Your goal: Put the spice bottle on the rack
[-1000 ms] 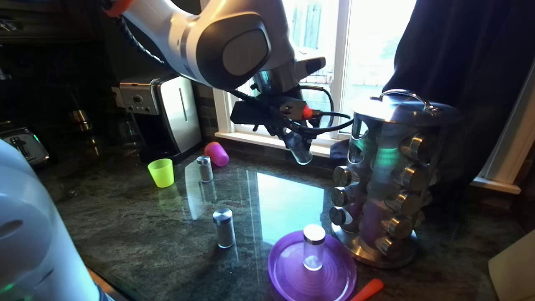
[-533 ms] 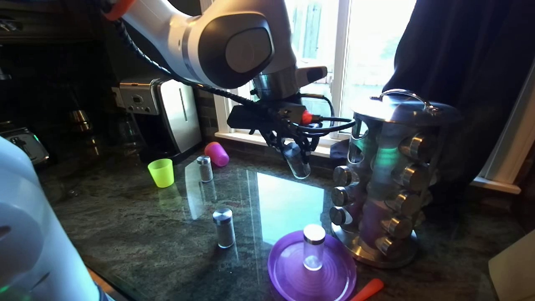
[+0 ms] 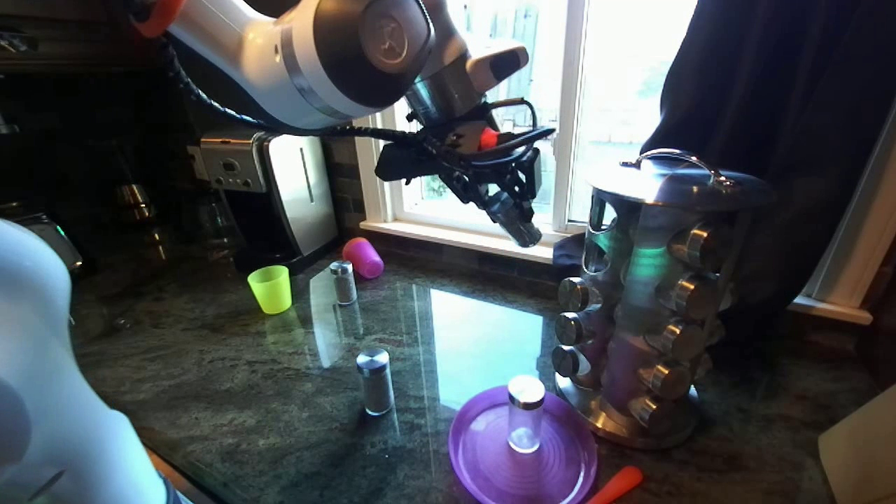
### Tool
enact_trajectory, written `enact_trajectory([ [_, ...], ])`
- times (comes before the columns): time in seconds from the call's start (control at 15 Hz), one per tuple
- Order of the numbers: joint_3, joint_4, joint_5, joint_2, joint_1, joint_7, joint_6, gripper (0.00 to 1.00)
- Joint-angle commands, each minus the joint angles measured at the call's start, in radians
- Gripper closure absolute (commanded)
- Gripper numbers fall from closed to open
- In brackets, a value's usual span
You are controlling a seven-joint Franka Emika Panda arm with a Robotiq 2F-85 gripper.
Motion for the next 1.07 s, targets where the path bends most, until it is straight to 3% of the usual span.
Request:
enact_trajectory([
  [0.0,0.099,-0.025,-0.086,-0.094,-0.100,0.169,-0.022,0.76],
  [0.27,0.177,-0.020,-0.140,-0.147,-0.179,0.296,-0.083,0.76],
  [0.6,0.199,-0.012,-0.159,-0.181,-0.158,0.326,-0.218,0.76],
  [1.0,0.208,-0.014,-0.198,-0.224,-0.164,0.398,-0.194,0.76],
])
